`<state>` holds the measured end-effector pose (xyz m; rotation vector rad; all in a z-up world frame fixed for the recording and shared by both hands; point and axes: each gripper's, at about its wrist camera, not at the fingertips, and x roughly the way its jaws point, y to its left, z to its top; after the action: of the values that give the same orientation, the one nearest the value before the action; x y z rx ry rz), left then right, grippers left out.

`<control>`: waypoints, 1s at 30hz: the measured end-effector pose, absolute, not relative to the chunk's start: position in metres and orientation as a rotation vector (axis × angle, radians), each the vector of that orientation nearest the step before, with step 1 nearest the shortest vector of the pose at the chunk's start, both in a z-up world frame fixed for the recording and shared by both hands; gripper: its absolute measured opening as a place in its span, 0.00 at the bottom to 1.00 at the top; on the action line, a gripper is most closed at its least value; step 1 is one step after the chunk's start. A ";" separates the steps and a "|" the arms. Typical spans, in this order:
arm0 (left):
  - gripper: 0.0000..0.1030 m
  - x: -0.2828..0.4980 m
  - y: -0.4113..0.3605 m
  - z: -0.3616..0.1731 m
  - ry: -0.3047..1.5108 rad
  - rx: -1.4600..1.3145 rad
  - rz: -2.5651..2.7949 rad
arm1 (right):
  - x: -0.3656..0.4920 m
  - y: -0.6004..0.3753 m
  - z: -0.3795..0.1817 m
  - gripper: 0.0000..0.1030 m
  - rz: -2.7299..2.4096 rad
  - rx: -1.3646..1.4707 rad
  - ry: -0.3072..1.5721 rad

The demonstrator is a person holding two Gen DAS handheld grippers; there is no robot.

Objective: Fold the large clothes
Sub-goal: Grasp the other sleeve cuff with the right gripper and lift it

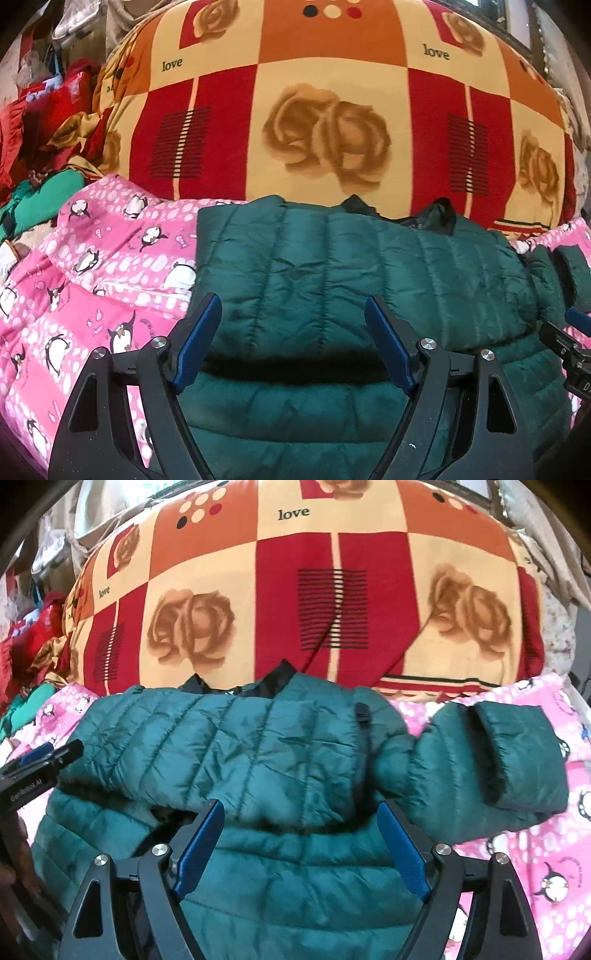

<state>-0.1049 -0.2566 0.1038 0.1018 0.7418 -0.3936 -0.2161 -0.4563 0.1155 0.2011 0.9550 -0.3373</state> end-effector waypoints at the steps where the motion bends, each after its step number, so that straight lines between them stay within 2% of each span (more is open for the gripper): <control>1: 0.78 -0.108 -0.259 0.105 0.739 0.105 -0.398 | -0.220 -0.458 0.117 0.80 -0.343 0.203 0.952; 18: 0.78 -0.131 -0.295 0.107 0.747 0.148 -0.444 | -0.264 -0.497 0.124 0.80 -0.428 0.221 0.938; 30: 0.78 -0.123 -0.295 0.102 0.795 0.104 -0.450 | -0.310 -0.559 0.133 0.80 -0.578 0.196 0.924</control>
<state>-0.1233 -0.2954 0.1016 0.1040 0.7954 -0.4501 -0.3101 -0.5593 0.1334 0.1963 0.9236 -0.5782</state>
